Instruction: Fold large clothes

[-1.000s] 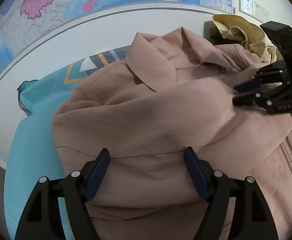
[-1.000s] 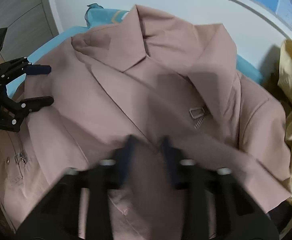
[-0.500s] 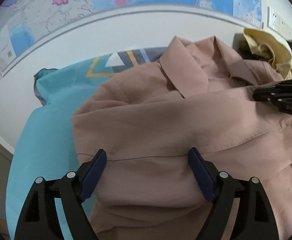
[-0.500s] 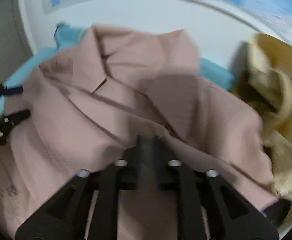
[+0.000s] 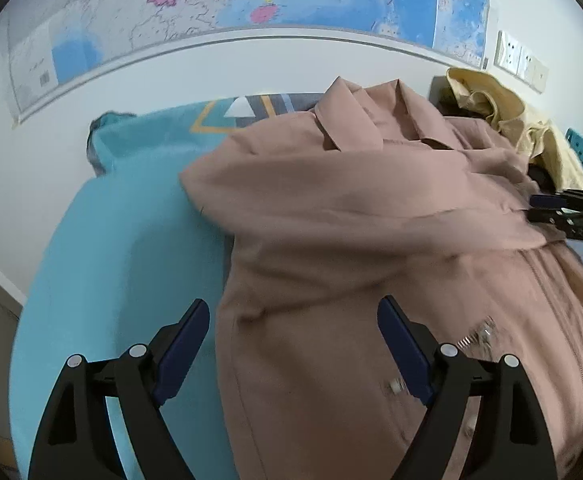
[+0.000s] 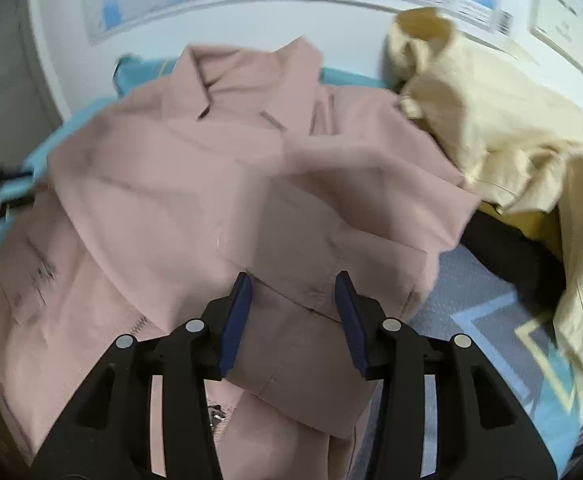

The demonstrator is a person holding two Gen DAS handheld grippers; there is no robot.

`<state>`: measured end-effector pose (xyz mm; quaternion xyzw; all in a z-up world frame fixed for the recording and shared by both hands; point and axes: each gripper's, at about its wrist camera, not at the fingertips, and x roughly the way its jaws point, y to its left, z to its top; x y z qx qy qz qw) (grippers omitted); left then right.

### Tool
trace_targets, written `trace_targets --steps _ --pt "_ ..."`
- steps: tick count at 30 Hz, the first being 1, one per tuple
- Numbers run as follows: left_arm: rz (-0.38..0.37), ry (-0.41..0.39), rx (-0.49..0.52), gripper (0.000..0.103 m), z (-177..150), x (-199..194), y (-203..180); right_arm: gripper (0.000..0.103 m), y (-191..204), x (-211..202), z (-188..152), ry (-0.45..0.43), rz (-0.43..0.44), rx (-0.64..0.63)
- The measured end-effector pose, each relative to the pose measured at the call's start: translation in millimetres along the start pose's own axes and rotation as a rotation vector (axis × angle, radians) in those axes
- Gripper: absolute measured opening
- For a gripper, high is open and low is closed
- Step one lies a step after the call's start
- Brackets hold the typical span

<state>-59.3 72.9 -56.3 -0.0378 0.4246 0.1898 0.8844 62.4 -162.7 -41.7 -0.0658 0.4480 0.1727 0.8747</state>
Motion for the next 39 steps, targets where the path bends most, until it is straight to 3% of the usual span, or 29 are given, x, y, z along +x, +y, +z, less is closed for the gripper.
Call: trace_targets --steps 1,3,9,13,16,20,23,26,28,30,32,39 --pt "-0.004 0.002 -0.011 0.084 -3.3 -4.3 1.8 0.046 -1.9 -8.1 -0.2 -0.024 0.02 0.022" --pt "-0.025 0.008 -0.029 0.087 -13.0 -15.9 5.1 0.062 -3.7 -29.1 -5.6 -0.067 0.063 0.064" --pt "-0.054 0.068 -0.074 0.087 -55.0 -37.1 16.3 0.067 -19.9 -71.0 -54.5 -0.075 0.209 0.196" --pt "-0.106 0.119 -0.109 0.087 -79.8 -42.7 20.8 0.068 -17.5 -87.2 -96.4 -0.044 0.223 0.241" --pt "-0.1 0.116 -0.094 0.087 -89.2 -48.1 14.9 0.069 5.2 -100.7 -111.1 -0.049 0.267 0.207" --pt "-0.107 0.087 -0.077 0.087 -89.1 -56.1 5.1 0.069 52.6 -95.2 -97.3 -0.038 0.318 0.084" --pt "-0.101 0.064 -0.061 0.087 -85.2 -58.9 -3.5 0.062 85.8 -66.8 -80.0 0.03 0.316 0.025" --pt "-0.113 0.048 -0.048 0.088 -83.4 -59.6 -12.0 0.06 111.7 -27.2 -68.5 0.129 0.257 -0.03" --pt "-0.122 0.046 -0.045 0.088 -83.9 -58.5 -15.9 0.046 120.8 -20.6 -65.6 0.116 0.185 -0.091" --pt "-0.129 0.047 -0.047 0.088 -85.6 -56.6 -18.5 0.016 121.5 -18.9 -62.9 0.109 0.158 -0.096" --pt "-0.134 0.051 -0.054 0.088 -87.2 -54.0 -16.9 0.007 116.3 -20.2 -59.6 0.092 0.158 -0.072" --pt "-0.126 0.048 -0.1 0.088 -85.7 -50.7 -2.7 0.005 87.8 -27.6 -37.6 -0.023 0.186 0.06"
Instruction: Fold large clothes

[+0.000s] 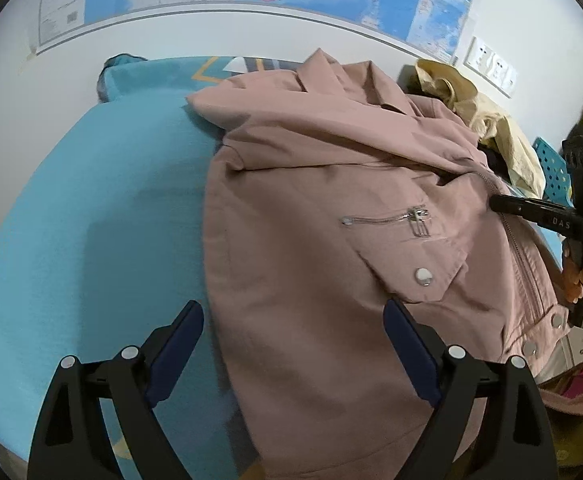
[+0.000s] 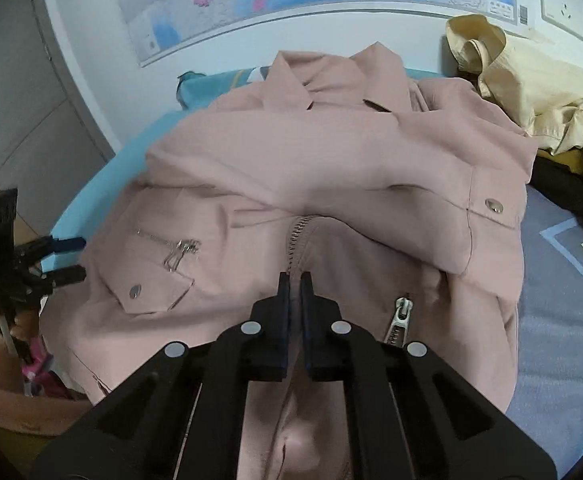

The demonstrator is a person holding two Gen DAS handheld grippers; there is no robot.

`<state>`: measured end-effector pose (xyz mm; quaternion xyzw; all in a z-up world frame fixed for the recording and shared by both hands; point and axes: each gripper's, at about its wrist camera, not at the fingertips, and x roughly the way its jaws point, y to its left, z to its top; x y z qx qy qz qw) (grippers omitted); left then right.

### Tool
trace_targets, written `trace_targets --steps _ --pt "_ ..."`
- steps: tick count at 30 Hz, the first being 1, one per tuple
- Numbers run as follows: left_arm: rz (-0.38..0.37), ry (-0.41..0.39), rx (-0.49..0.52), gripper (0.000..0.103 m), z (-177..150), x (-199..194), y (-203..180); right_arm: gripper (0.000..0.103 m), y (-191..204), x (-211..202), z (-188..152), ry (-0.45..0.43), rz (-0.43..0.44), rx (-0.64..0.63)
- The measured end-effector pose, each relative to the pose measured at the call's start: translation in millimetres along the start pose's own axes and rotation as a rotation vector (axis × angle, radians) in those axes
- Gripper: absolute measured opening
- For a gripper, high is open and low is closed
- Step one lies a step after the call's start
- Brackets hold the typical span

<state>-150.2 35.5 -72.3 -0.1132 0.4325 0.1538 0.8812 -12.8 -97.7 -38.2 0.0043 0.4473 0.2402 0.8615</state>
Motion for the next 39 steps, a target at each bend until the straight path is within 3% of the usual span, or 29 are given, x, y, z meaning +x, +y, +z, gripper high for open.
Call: trace_targets --steps 5,7,9,13,16,20,25,32,36,39 --pt "0.002 0.015 -0.028 0.088 -3.0 1.7 9.5 0.009 -8.0 20.3 -6.4 0.067 0.042 0.012" --pt "-0.017 0.026 -0.033 0.089 -6.7 0.8 12.1 0.016 -9.5 13.3 -9.9 0.072 0.056 0.004" --pt "-0.041 0.032 -0.016 0.092 -11.3 -3.0 12.2 0.038 -11.1 3.0 -13.8 0.058 0.028 -0.002" --pt "-0.04 0.049 0.003 0.093 -20.0 -9.3 12.1 0.045 -29.4 -36.8 -25.0 -0.017 0.078 0.066" --pt "-0.048 0.057 0.003 0.094 -25.4 -14.4 14.6 0.061 -46.0 -69.2 -39.7 -0.069 0.074 0.112" --pt "-0.09 0.067 -0.004 0.096 -33.3 -19.6 16.0 0.07 -76.7 -95.6 -74.3 -0.061 0.078 0.222" --pt "-0.156 0.081 -0.023 0.096 -34.8 -20.0 12.5 0.076 -94.2 -103.3 -109.2 -0.045 0.122 0.317" --pt "-0.285 0.103 0.002 0.096 -52.7 -25.5 -12.8 0.079 -96.9 -99.7 -126.1 -0.037 0.142 0.334" --pt "-0.378 0.093 -0.109 0.096 -51.7 -23.6 -3.3 0.08 -88.7 -96.7 -126.8 -0.017 0.212 0.302" --pt "-0.447 0.087 -0.185 0.096 -49.8 -18.2 0.6 0.077 -78.9 -92.4 -130.3 0.0 0.311 0.288"
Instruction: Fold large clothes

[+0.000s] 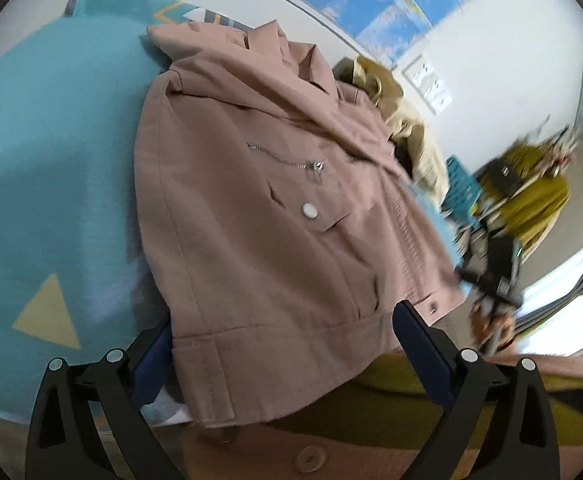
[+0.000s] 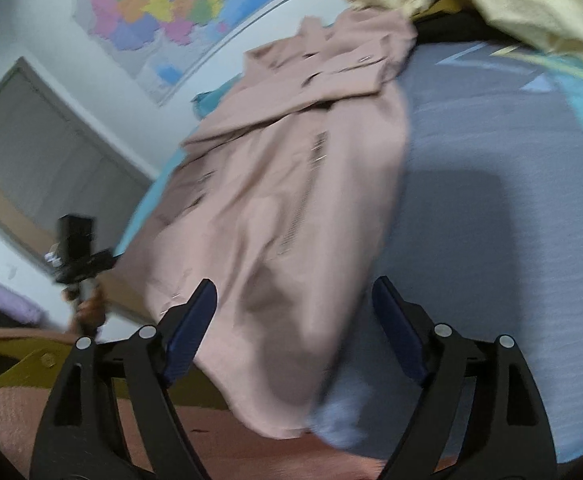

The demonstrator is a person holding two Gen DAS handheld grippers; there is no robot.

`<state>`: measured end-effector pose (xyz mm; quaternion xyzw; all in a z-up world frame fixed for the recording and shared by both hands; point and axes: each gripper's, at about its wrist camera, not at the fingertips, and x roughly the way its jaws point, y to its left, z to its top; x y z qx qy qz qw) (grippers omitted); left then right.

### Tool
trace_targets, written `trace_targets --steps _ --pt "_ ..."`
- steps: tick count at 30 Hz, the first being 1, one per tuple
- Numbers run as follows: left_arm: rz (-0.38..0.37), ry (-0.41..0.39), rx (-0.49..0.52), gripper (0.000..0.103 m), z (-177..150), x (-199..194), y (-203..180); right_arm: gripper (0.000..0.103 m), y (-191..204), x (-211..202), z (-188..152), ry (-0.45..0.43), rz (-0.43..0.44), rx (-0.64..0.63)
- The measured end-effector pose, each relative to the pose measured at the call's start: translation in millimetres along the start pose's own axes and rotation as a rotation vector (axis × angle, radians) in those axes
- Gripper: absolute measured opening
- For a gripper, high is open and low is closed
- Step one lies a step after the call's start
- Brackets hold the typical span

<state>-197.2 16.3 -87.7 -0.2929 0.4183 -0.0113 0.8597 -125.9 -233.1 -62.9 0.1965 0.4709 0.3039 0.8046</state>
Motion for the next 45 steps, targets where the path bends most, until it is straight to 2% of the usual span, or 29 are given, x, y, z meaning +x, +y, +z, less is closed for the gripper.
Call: trace_targets --steps 2,4,5,6,7,8,9,11,13,14,15,18,21,23,27,31,35,41,45 --pt "-0.027 -0.012 -0.017 0.096 0.4 4.7 -1.8 0.075 6.3 5.5 -3.4 0.016 0.03 -0.02" --pt "-0.029 -0.024 -0.009 0.096 -0.8 8.2 -6.3 0.069 10.1 9.3 -4.6 0.022 0.046 -0.035" --pt "-0.029 -0.024 0.006 0.095 -2.0 11.2 -10.2 0.058 9.0 10.5 -3.9 0.026 0.058 -0.022" --pt "-0.015 -0.025 0.018 0.09 -2.0 14.6 -14.2 0.05 5.7 13.1 -3.2 0.032 0.097 0.007" --pt "-0.003 -0.017 0.023 0.065 -2.1 18.7 -17.0 0.049 3.6 14.7 -2.1 0.031 0.127 0.025" --pt "0.01 0.008 0.011 0.053 -0.5 24.8 -16.3 0.045 2.8 15.7 -1.5 0.03 0.131 0.031" --pt "0.02 0.001 0.0 0.049 1.3 24.4 -14.8 0.042 2.6 15.3 -0.7 0.03 0.131 0.039" --pt "0.046 0.006 -0.026 0.027 4.1 25.2 -13.4 0.038 -3.5 13.3 0.0 0.022 0.17 0.088" --pt "0.05 0.013 -0.041 0.019 6.4 24.7 -12.1 0.024 -8.2 9.7 -0.3 0.015 0.183 0.123" --pt "0.044 0.011 -0.056 0.017 7.8 23.7 -11.7 0.008 -9.7 7.5 -0.7 0.004 0.189 0.138" --pt "0.044 0.0 -0.05 0.017 8.8 20.7 -14.7 0.008 -10.0 2.6 -0.7 -0.019 0.239 0.16" --pt "0.03 -0.062 -0.005 0.016 11.9 -0.4 -29.2 0.007 11.2 -24.7 1.3 -0.1 0.256 0.086" --pt "-0.007 -0.154 0.03 0.016 16.8 -37.1 -46.4 0.007 36.1 -56.7 5.5 -0.186 0.311 0.016" --pt "-0.021 -0.212 0.068 0.016 17.7 -63.0 -60.9 0.007 48.7 -71.4 5.7 -0.218 0.333 -0.017" --pt "-0.037 -0.272 0.125 0.016 12.8 -91.4 -80.7 0.007 70.4 -95.0 1.7 -0.259 0.375 -0.062" --pt "-0.063 -0.273 0.103 0.017 14.1 -96.6 -76.3 0.007 70.3 -93.3 4.2 -0.253 0.372 -0.015" --pt "-0.066 -0.251 0.084 0.017 31.5 -87.4 -73.2 0.007 67.4 -90.4 18.8 -0.267 0.363 0.016" --pt "-0.05 -0.234 0.079 0.016 74.1 -86.6 -70.2 0.007 61.3 -83.9 69.5 -0.301 0.344 0.047" --pt "0.009 -0.249 0.079 0.014 102.5 -91.3 -66.3 0.008 53.5 -76.8 103.6 -0.305 0.345 0.082"
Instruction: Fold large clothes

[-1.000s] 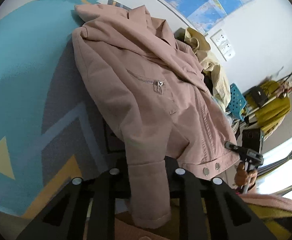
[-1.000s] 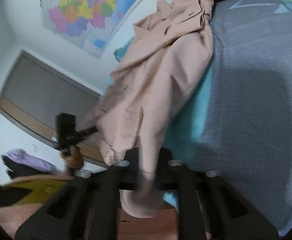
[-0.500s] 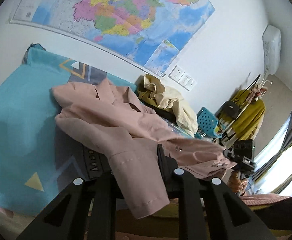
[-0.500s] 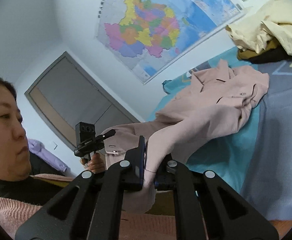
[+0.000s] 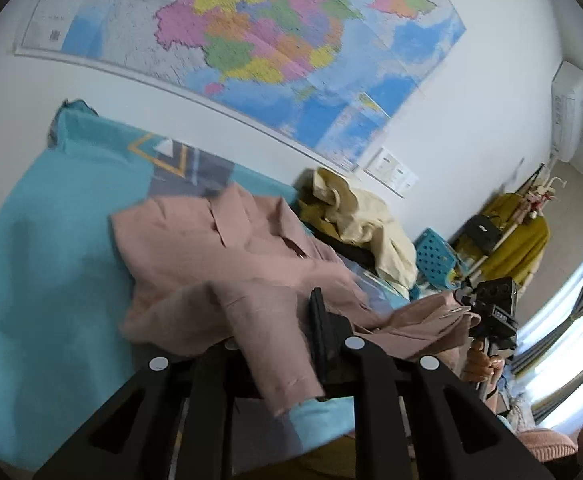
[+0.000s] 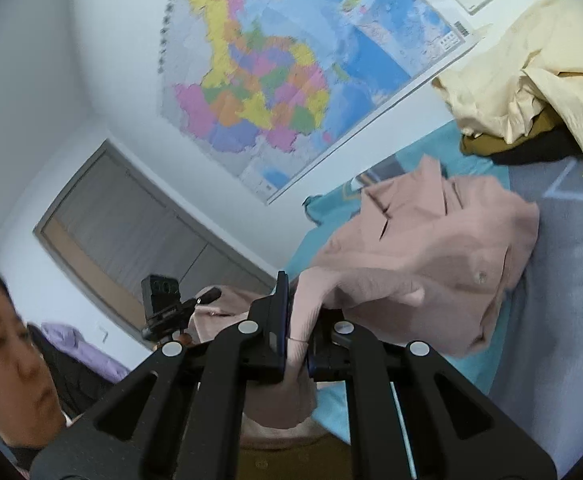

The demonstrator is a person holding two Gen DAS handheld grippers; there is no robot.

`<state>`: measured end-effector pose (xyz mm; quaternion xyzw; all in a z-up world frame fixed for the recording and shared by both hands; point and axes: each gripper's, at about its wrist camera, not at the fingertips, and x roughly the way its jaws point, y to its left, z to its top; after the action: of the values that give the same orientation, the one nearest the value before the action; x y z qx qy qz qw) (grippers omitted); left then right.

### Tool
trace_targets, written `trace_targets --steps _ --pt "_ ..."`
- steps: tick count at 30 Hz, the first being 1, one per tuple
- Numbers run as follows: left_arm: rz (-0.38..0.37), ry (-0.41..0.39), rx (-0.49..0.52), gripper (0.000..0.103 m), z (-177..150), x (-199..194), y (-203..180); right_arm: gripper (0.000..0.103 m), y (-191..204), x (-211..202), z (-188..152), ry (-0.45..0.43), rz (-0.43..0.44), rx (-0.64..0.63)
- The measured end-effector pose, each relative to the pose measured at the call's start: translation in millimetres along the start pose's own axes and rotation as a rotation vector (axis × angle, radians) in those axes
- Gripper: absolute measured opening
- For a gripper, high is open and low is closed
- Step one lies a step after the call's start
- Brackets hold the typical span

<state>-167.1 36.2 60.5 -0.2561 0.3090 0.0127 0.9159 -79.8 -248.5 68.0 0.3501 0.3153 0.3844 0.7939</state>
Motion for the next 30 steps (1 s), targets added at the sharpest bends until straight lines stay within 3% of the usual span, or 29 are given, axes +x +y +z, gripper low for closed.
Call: trace_targets --steps 4,14,22,24,28,30 --pt "0.051 0.032 0.032 0.006 18.4 22.5 1.4 0.008 -10.6 19.4 25.0 -0.002 -0.01 0.022" --pt "0.124 0.079 -0.011 0.005 73.0 69.9 30.7 0.008 -45.6 57.9 83.7 -0.013 -0.036 0.103" --pt "0.199 0.187 -0.102 0.007 119.9 134.2 77.6 0.009 -114.9 110.6 124.8 0.026 -0.134 0.247" --pt "0.279 0.229 -0.124 0.009 124.0 159.2 96.4 0.015 -134.7 126.1 128.9 0.051 -0.185 0.264" --pt "0.334 0.309 -0.133 0.021 118.3 191.9 118.8 0.022 -175.1 143.6 127.0 0.072 -0.29 0.338" --pt "0.368 0.313 -0.118 0.028 115.0 195.0 122.6 0.04 -186.0 146.8 123.8 0.094 -0.309 0.349"
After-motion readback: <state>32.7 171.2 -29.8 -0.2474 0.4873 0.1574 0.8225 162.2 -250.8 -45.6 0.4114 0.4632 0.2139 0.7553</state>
